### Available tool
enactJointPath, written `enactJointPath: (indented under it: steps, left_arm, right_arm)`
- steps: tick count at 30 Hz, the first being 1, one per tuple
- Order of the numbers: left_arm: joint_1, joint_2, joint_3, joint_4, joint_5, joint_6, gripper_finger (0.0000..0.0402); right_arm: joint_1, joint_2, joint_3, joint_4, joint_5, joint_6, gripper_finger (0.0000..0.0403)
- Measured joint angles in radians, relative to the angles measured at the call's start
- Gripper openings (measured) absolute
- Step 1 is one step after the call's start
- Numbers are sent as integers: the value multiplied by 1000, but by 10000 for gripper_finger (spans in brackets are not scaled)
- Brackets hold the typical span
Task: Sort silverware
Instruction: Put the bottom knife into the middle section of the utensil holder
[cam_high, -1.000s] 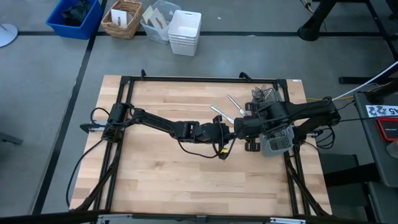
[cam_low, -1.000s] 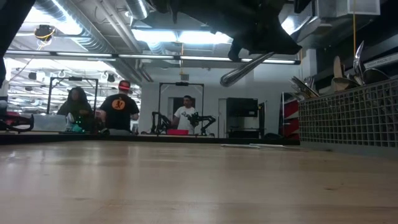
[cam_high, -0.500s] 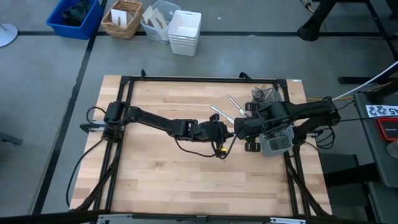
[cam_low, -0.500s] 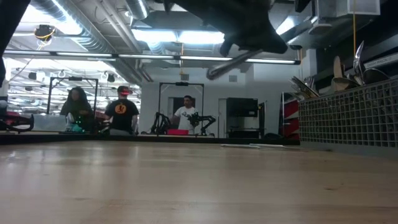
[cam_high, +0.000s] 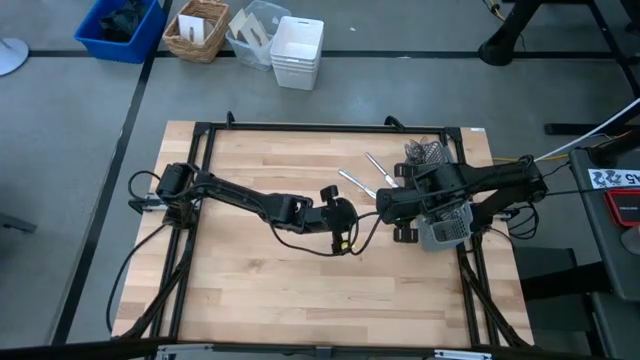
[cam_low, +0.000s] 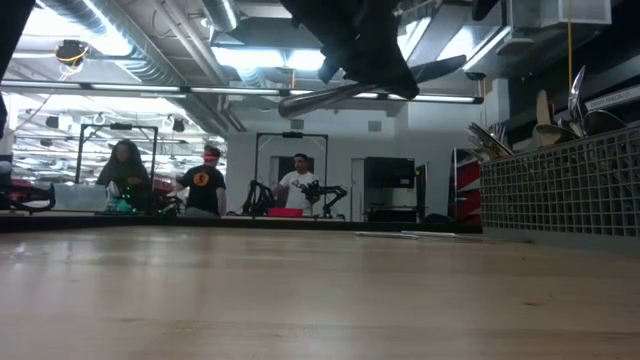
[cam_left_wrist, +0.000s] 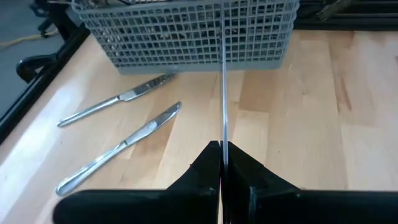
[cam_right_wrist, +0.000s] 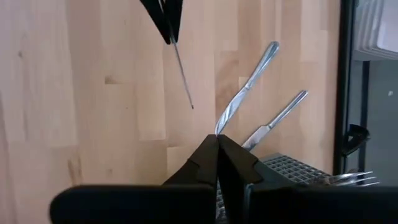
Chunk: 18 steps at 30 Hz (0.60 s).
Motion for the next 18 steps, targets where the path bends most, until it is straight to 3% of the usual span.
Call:
enactJointPath:
  steps: [9,15,18]
  left_arm:
    - [5,0,0,42,18,-15,0]
    - [-15,0,0,12,30,-22,0]
    - [-27,0,0,0,30,-20,0]
  right_arm:
    - [-1,10,0,97,20,-65,12]
    - [-1,7,0,111,174,-111,12]
    - [-10,9,0,75,191,-180,12]
